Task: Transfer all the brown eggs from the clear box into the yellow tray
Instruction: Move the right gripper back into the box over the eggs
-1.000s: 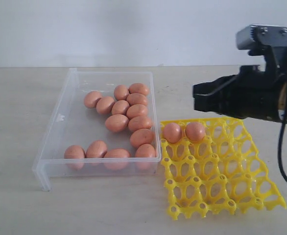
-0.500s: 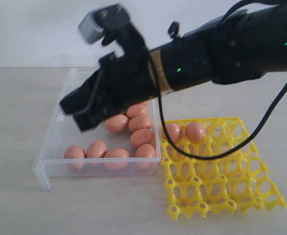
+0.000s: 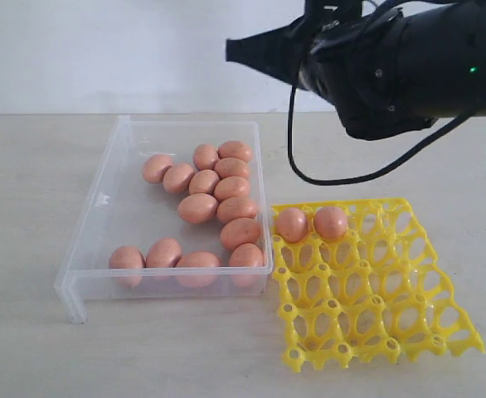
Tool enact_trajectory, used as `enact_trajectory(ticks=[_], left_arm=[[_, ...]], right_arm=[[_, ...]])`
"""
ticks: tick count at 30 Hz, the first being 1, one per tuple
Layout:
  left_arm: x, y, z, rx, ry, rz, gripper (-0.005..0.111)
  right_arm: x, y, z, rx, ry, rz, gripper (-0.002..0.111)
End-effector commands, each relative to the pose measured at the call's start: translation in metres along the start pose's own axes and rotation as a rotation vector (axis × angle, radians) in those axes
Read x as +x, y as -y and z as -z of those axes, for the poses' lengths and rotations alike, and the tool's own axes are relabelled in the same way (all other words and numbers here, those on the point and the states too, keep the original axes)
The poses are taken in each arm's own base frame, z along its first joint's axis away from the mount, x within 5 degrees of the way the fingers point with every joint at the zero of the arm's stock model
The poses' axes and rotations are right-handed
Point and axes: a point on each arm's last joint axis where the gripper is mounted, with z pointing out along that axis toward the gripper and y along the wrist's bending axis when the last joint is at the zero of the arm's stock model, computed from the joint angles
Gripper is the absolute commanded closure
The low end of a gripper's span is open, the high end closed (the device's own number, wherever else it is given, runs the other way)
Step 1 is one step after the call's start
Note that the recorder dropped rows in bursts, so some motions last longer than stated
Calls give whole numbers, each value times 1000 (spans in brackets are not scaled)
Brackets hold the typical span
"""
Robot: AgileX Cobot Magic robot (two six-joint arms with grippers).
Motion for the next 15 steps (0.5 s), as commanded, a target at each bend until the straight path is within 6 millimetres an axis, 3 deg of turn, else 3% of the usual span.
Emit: enact_trajectory(ticks=[1, 9, 12, 15], left_arm=[[1, 0, 0, -4, 3, 12, 103], [1, 0, 0, -4, 3, 12, 103], [1, 0, 0, -4, 3, 12, 103], [1, 0, 0, -4, 3, 12, 103]], right_arm=[[-36, 21, 20, 194, 135, 334, 108], [-54, 42, 36, 508, -5, 1296, 108], [-39, 58, 39, 525, -270, 1294, 108], [1, 67, 46, 219, -729, 1226, 108]])
